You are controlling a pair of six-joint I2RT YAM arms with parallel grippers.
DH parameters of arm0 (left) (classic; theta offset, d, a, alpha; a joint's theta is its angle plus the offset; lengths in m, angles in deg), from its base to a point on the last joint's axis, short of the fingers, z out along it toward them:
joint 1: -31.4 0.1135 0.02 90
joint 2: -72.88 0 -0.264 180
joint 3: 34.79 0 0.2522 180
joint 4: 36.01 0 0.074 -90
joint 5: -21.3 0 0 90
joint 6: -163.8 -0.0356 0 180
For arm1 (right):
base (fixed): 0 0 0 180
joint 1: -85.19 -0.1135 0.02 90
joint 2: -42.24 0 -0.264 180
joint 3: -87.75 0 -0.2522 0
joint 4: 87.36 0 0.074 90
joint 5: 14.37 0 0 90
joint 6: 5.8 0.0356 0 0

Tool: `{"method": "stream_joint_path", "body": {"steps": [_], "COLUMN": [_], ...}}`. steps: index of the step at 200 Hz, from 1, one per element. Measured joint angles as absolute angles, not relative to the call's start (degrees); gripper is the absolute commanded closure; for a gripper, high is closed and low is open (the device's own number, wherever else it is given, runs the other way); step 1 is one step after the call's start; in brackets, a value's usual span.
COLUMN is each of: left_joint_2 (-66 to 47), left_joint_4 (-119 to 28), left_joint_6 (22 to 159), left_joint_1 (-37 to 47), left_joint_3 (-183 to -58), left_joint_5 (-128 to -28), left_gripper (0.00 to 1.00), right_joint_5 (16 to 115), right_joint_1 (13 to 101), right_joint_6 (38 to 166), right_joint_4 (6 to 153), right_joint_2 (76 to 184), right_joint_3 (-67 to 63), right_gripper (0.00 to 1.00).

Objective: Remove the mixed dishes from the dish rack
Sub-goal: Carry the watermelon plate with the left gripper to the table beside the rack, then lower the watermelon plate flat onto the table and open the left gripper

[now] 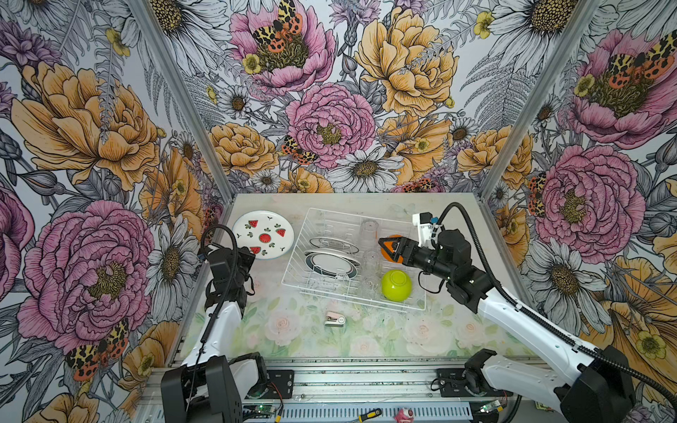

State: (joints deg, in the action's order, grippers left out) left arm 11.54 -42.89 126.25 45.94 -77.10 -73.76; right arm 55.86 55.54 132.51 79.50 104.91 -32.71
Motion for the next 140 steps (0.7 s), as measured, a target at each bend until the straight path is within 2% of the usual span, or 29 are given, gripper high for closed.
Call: {"method": "stream_joint_path", "body": {"steps": [140], "left_joint_2": [1.0], "left_joint_4": [-39.2], "left_joint_6": [124.3], "left_joint_1": [47.1], "left_joint_3": [-75.9], "left_joint_5": [-73.9], "left_gripper": [1.0], "right_joint_5": [55.9], "right_joint_1": [55.5], "right_joint_6": [132.6], "right_joint_4": [79.3], "right_joint_2": [105.4], "right_joint_3": [-33.5], "right_gripper": [0.18]}}
